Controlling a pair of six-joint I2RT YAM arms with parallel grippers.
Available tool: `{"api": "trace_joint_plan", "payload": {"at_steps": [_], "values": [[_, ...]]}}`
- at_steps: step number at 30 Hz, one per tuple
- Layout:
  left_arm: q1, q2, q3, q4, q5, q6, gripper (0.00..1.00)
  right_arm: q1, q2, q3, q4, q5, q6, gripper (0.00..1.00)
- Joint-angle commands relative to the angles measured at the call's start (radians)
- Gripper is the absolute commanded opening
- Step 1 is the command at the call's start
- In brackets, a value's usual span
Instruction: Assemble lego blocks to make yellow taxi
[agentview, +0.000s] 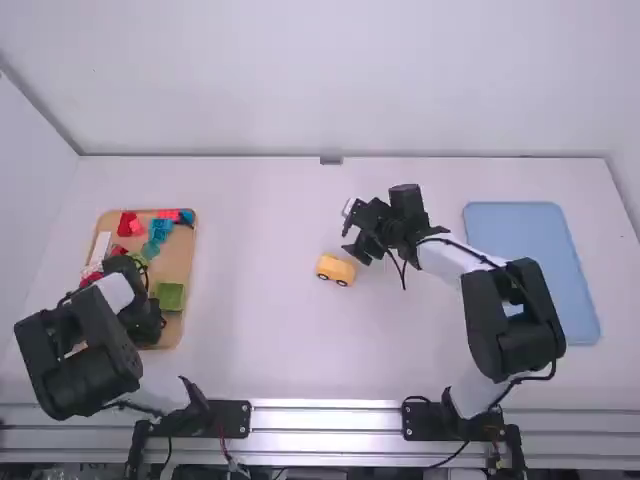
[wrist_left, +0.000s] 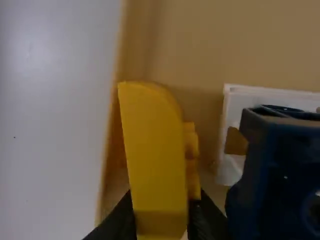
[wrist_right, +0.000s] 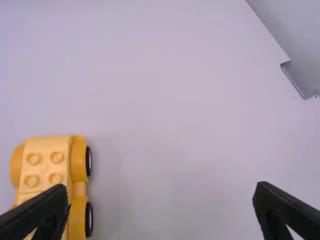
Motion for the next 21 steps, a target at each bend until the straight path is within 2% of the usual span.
{"api": "trace_joint_plan", "payload": {"at_steps": [1, 7, 13, 14, 16, 17, 19, 21], "values": [[-0.002, 0.011, -0.015, 0.008, 0.005, 0.008, 0.22, 0.002, -0.013, -0.004, -0.004, -0.005, 0.004, 0.98], [-0.003, 0.011, -0.015, 0.067, 0.128, 0.101, 0.18, 0.002, -0.013, -0.004, -0.004, -0.008, 0.004, 0.98], [-0.003, 0.011, -0.015, 0.066, 0.178, 0.103, 0.20, 0.002, -0.013, -0.005, -0.004, -0.008, 0.004, 0.98], [0.000, 0.011, -0.015, 0.065, 0.171, 0.103, 0.25, 0.002, -0.013, -0.005, -0.004, -0.008, 0.004, 0.98], [-0.002, 0.011, -0.015, 0.058, 0.142, 0.103, 0.43, 0.002, -0.013, -0.005, -0.004, -0.005, 0.004, 0.98], [-0.002, 0.011, -0.015, 0.056, 0.136, 0.103, 0.44, 0.002, -0.013, -0.005, -0.004, -0.005, 0.004, 0.98], [-0.002, 0.011, -0.010, 0.043, 0.086, 0.103, 0.60, 0.002, -0.013, -0.005, -0.004, -0.006, 0.004, 0.99], [0.001, 0.011, -0.001, 0.024, 0.066, 0.103, 0.61, 0.002, -0.013, -0.005, -0.003, -0.008, 0.003, 0.98]]}}
